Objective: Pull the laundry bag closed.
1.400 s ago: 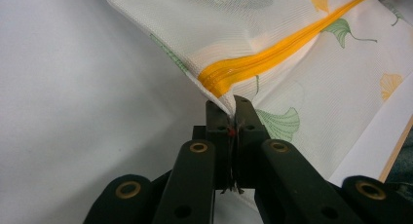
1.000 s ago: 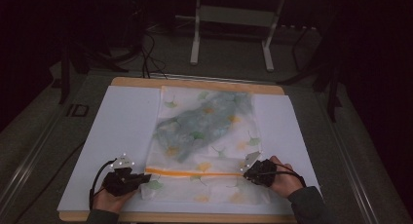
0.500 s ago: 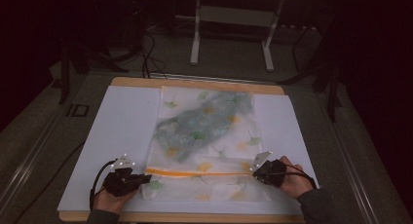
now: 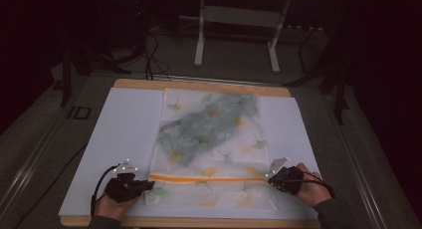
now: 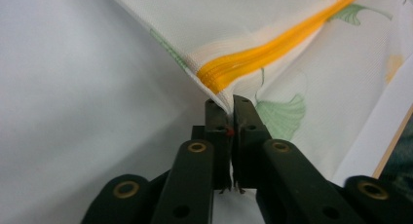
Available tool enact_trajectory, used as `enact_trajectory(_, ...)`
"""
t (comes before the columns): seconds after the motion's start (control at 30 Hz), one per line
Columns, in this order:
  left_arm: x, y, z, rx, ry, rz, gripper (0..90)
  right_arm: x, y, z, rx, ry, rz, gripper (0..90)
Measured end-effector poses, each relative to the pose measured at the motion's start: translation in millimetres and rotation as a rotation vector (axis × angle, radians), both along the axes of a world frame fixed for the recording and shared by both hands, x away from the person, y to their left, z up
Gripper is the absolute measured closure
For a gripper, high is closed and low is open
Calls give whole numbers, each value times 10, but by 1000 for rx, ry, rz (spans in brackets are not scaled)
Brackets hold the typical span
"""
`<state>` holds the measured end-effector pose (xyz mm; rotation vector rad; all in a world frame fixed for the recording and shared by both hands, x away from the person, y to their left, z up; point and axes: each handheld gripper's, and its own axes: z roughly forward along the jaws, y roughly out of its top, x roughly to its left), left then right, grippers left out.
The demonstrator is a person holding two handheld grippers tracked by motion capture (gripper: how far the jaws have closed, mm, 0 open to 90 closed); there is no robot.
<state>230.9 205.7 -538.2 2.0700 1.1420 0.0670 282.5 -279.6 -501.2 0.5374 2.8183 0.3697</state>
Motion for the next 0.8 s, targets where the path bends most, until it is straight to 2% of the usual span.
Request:
enact_trajectory(0.07,-15,29,-4,-6,2,3,800,2,-27,-6,28,-3,-20,881)
enact_trajectory(0.13,-34,73,22,-25,-13,18,728,12,-73,-13,63,0,-45,788)
enact_trajectory(0.23,-41,107,42,-38,-33,40,687,17,-149,-21,126,4,-94,703)
enact_trajectory(0.47,-48,155,66,-31,-72,78,651,-2,-304,-79,328,18,-197,592)
enact_trajectory(0.5,-50,161,69,-32,-76,83,650,-9,-333,-101,377,21,-214,589)
enact_trajectory(0.57,-57,182,78,-34,-88,100,647,-20,-374,-135,439,18,-243,575)
enact_trajectory(0.73,-55,223,82,-21,-112,144,638,-47,-462,-252,536,-5,-338,537)
enact_trajectory(0.8,-50,231,81,-11,-126,166,630,-51,-492,-289,560,-11,-368,516)
